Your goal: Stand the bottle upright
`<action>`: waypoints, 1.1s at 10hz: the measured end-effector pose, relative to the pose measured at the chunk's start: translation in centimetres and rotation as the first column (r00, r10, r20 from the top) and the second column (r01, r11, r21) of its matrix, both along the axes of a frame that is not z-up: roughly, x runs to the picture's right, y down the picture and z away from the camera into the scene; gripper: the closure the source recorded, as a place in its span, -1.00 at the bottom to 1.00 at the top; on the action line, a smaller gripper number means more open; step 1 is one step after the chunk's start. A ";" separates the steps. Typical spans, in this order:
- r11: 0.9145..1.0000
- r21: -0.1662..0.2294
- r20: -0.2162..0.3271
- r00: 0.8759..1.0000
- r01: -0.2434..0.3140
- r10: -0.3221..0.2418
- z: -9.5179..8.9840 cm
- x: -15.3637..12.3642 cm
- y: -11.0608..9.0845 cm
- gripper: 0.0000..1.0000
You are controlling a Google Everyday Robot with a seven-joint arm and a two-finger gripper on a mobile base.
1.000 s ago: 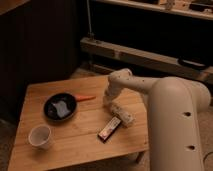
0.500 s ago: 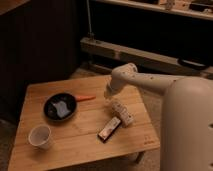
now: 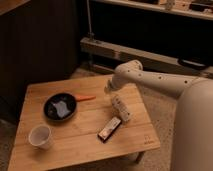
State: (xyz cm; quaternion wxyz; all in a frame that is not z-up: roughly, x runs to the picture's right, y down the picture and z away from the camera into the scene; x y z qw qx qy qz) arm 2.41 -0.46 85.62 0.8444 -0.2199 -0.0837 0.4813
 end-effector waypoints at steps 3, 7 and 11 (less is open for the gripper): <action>0.998 0.049 0.023 0.999 -0.038 0.036 -1.0 0.5 -1.1 0.42; 0.988 0.122 0.059 0.995 -0.090 0.084 -2.4 0.7 -3.3 0.42; 0.976 0.182 0.084 0.991 -0.116 0.102 -3.6 0.5 -4.6 0.42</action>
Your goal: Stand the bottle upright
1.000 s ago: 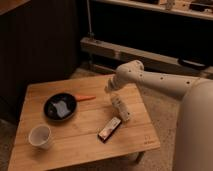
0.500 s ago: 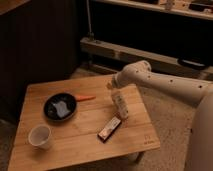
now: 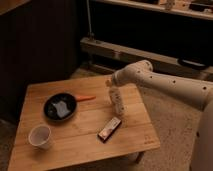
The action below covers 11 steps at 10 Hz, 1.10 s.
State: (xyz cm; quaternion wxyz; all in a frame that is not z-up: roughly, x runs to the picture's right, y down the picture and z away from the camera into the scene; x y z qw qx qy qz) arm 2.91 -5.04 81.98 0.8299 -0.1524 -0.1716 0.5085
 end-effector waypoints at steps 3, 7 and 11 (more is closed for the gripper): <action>0.992 0.107 0.040 0.997 -0.068 0.064 -0.9 0.2 -0.7 0.42; 0.982 0.162 0.064 0.994 -0.096 0.086 -1.2 0.4 -0.8 0.20; 0.980 0.169 0.076 0.993 -0.105 0.093 -0.1 0.0 -0.6 -0.58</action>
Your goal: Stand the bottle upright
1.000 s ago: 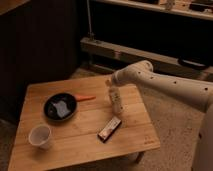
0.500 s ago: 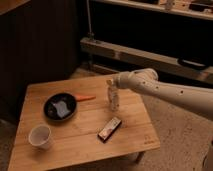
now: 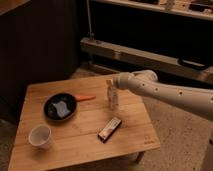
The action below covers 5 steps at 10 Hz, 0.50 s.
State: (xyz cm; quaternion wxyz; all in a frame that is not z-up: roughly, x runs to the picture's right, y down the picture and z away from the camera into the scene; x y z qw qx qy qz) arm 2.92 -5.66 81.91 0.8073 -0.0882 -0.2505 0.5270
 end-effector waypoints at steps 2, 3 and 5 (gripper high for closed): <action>1.000 -0.002 0.004 1.000 -0.003 0.003 0.7 -0.3 0.0 -0.60; 1.000 -0.004 0.005 1.000 -0.004 0.004 0.9 -0.3 0.0 -0.60; 1.000 -0.006 0.007 1.000 -0.002 0.002 1.0 -0.4 0.0 -0.60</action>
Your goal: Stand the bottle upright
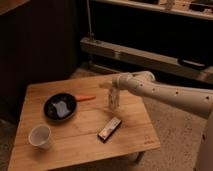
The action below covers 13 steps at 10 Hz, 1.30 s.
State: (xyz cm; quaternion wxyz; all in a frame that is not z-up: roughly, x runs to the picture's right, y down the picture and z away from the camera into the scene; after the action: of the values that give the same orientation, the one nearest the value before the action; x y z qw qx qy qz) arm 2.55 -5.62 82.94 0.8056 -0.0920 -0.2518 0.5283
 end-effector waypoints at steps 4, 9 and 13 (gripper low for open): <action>0.999 -0.042 0.015 1.000 0.024 -0.023 0.1 -0.3 0.1 -0.60; 0.999 -0.042 0.016 1.000 0.023 -0.023 0.0 -0.3 0.1 -0.60; 0.999 -0.042 0.016 1.000 0.023 -0.022 0.0 -0.3 0.1 -0.60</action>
State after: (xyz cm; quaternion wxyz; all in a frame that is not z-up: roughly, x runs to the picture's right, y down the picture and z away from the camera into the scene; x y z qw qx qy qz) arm 2.27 -5.56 82.98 0.8074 -0.1160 -0.2458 0.5236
